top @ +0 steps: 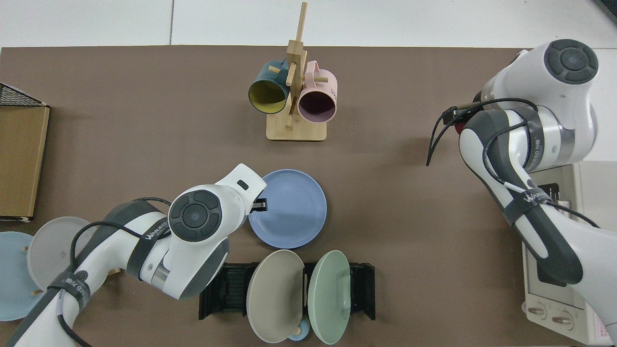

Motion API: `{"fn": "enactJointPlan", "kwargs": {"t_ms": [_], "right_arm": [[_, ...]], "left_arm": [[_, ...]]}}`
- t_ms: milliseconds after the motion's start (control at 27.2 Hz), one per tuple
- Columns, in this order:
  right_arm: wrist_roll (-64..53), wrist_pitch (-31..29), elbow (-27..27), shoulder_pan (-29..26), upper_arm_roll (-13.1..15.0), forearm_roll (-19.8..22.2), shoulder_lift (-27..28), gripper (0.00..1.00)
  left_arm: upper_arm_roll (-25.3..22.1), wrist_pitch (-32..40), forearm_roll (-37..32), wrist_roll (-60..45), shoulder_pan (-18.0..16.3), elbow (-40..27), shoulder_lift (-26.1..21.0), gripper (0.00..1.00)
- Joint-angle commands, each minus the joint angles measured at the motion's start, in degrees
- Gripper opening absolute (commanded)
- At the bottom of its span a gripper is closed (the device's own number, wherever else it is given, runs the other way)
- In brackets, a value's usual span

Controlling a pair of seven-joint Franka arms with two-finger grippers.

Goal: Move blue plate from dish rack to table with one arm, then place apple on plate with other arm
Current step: 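Set the plate on the table while the right gripper reaches the apple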

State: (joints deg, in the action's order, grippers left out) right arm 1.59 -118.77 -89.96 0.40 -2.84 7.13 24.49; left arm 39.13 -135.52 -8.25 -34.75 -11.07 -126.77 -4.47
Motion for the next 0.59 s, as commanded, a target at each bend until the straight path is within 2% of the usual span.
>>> {"fn": "enactJointPlan", "kwargs": {"t_ms": [0,184,294,551], "right_arm": [[0.78,2.23,-1.27,-0.05,-0.67,0.34,-2.70,0.00],[0.78,3.46,-1.27,0.04,-0.85,0.25,-3.66,0.00],[0.78,3.55,-1.44,0.04,-0.85,0.25,-4.19,0.00],[0.78,4.07,-1.53,0.12,-0.93,0.16,-4.63,0.00]], "left_arm": [[-0.29,7.45,-1.77,0.56,-2.02,3.80,1.30,0.79],[-0.37,12.91,-1.77,0.48,-2.90,8.11,1.66,0.86],[0.06,13.97,-1.86,0.48,-4.57,9.43,2.45,0.86],[-0.46,16.51,-1.77,0.91,-5.18,11.27,4.38,0.87]]}}
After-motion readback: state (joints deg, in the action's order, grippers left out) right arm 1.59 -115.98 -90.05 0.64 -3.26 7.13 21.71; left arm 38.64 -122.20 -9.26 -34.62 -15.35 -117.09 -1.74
